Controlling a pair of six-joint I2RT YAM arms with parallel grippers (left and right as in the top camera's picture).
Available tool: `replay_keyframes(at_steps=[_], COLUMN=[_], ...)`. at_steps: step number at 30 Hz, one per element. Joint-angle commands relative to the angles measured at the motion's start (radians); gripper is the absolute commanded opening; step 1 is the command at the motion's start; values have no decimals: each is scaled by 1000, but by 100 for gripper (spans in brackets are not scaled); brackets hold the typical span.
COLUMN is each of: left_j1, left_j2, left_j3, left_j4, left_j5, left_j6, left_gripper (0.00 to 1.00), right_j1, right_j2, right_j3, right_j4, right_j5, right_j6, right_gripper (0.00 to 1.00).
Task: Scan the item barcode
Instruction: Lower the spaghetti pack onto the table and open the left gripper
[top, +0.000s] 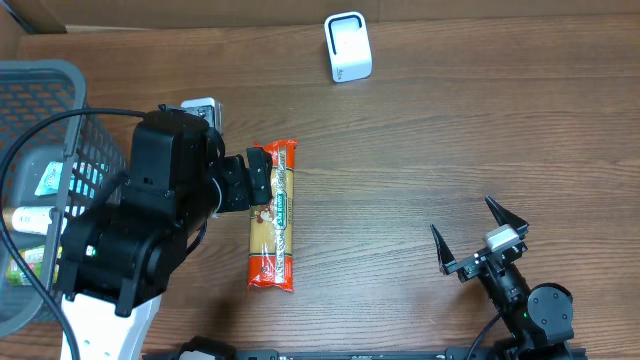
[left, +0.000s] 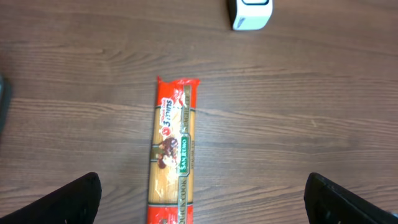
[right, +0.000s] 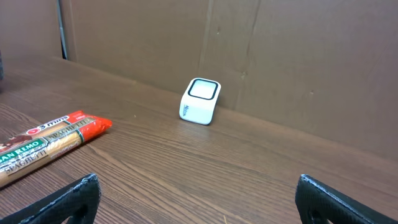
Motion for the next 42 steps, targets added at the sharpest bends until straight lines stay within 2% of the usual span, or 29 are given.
replay_keyframes(at_steps=[1,14,42], left_j1=[5,3,4], left_j2=[29,159,180], left_j3=[12,12,11], left_j4=[-5,6,14], left_j5=[-24,-5,-5], left_j6=[22,18,18], left_gripper=[95,94,96], right_j1=[5,5,5], right_j2=[-12,-12,-12], right_j3=[-10,-10,-10], right_j4=[4,4,4], right_j5=[6,6,7], right_j6=[8,8,8], right_gripper=[100,100,100])
